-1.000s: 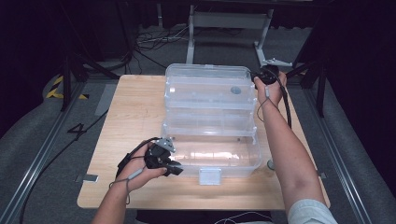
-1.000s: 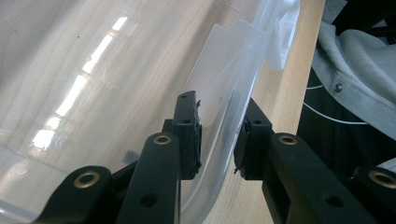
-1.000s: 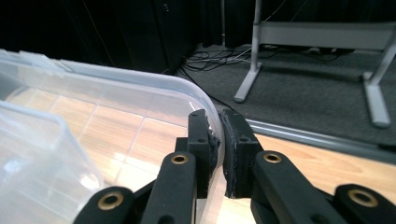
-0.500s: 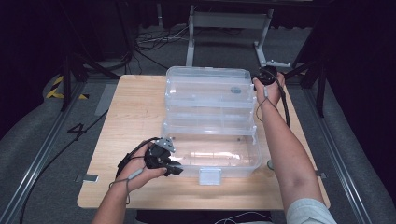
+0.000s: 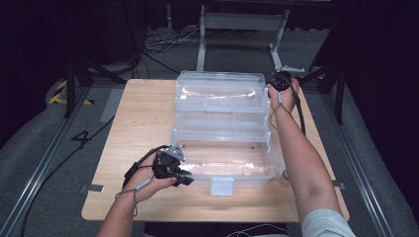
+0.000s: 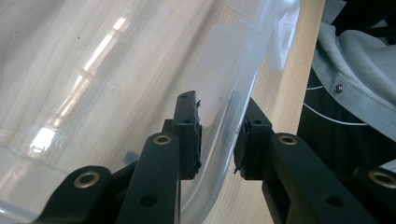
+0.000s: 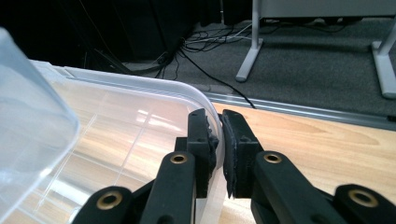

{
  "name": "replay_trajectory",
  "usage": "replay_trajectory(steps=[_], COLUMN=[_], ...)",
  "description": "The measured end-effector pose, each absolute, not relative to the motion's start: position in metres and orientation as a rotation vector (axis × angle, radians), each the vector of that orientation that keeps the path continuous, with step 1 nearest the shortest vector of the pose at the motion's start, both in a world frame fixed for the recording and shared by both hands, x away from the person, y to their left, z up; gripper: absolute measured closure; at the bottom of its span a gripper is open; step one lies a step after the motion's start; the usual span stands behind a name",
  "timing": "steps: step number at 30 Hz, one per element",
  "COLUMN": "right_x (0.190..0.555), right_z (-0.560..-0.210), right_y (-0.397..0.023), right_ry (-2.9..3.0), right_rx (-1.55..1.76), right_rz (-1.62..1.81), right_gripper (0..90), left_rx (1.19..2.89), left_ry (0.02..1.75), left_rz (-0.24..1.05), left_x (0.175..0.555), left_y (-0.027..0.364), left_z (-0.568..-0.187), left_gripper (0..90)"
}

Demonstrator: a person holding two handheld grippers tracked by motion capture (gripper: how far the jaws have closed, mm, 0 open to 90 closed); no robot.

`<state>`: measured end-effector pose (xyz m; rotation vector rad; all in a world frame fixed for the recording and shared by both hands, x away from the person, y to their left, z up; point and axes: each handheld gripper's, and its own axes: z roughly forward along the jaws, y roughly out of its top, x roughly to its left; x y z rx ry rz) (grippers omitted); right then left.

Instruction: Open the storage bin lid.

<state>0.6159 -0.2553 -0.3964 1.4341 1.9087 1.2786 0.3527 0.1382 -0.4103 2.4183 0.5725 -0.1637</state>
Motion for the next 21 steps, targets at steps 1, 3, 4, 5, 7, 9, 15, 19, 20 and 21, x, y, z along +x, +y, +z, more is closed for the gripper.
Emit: replay_trajectory(steps=[1,3,4,5,7,9,15,19,20,21], right_x=[0.616,0.617,0.617,0.618,0.618,0.619,0.615,0.607,0.603,0.598], right_z=[-0.397,-0.398,-0.399,-0.399,-0.399,-0.399,-0.397,-0.389,-0.386,-0.382], right_y=[-0.255,-0.255,-0.255,-0.256,-0.256,-0.256,-0.259,-0.268,-0.270,-0.273], right_ry=[1.910,1.912,1.912,1.912,1.919,1.923,1.910,1.884,1.886,1.883], right_rx=[1.435,1.445,1.446,1.451,1.452,1.457,1.423,1.382,1.366,1.347], right_rz=[1.277,1.273,1.273,1.273,1.274,1.274,1.294,1.308,1.306,1.308], right_gripper=[82.7,82.6,82.6,82.6,82.5,82.0,75.3,70.6,69.5,67.7], left_rx=[2.418,2.419,2.418,2.418,2.418,2.418,2.420,2.419,2.417,2.413], left_ry=[0.573,0.572,0.572,0.572,0.571,0.571,0.572,0.572,0.573,0.575], left_rz=[-0.164,-0.164,-0.164,-0.163,-0.163,-0.163,-0.165,-0.168,-0.174,-0.179], left_x=[0.353,0.353,0.353,0.353,0.353,0.353,0.353,0.353,0.354,0.354], left_y=[0.138,0.138,0.138,0.138,0.138,0.138,0.138,0.138,0.138,0.139], left_z=[-0.410,-0.410,-0.410,-0.410,-0.410,-0.410,-0.410,-0.410,-0.410,-0.410], left_gripper=[73.6,73.7,73.6,73.7,73.7,73.7,73.7,73.7,73.6,73.5])
